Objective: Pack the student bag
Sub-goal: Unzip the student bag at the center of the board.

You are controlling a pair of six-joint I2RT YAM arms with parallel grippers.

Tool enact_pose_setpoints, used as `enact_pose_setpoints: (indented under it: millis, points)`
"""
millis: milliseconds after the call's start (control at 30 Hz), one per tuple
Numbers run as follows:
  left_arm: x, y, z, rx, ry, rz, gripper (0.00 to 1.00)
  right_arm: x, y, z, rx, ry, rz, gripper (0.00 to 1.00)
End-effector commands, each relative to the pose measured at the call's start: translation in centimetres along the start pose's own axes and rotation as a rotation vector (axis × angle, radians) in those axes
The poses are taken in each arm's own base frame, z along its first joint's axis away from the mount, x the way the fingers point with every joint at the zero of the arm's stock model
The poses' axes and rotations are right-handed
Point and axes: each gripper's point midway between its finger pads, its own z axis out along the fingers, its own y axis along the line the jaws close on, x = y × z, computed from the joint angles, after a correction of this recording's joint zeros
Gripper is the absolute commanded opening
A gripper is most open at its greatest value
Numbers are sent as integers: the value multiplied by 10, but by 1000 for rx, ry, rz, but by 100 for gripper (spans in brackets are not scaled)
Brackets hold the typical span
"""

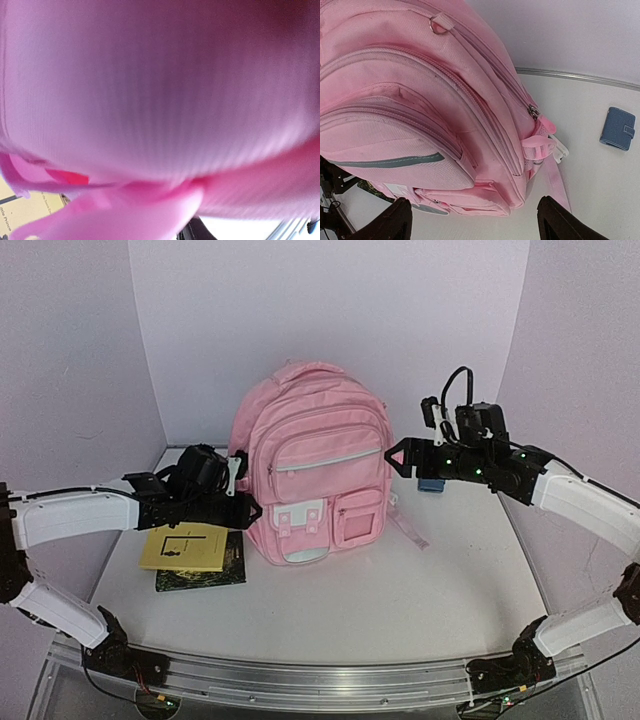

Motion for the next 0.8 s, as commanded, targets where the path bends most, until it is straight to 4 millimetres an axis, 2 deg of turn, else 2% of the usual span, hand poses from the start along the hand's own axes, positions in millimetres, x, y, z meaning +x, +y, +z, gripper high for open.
enact_pose_setpoints:
  millis: [0,233,400,567,767]
  points:
    - [-8,3,-13,-1,-68,-11,34,-14,5,-8,-17,-55,-14,86]
    - [-3,-3,-13,44,-63,-4,25,-15,5,-8,-15,-61,-14,86]
    - [-8,-12,-14,87,-81,9,30,-15,5,-9,-17,-60,-13,86]
    - [-13,-15,-15,101,-96,14,30,-15,5,-10,-16,-62,-14,86]
    - [-19,-18,-15,110,-114,18,15,-15,4,-12,-14,-66,-12,86]
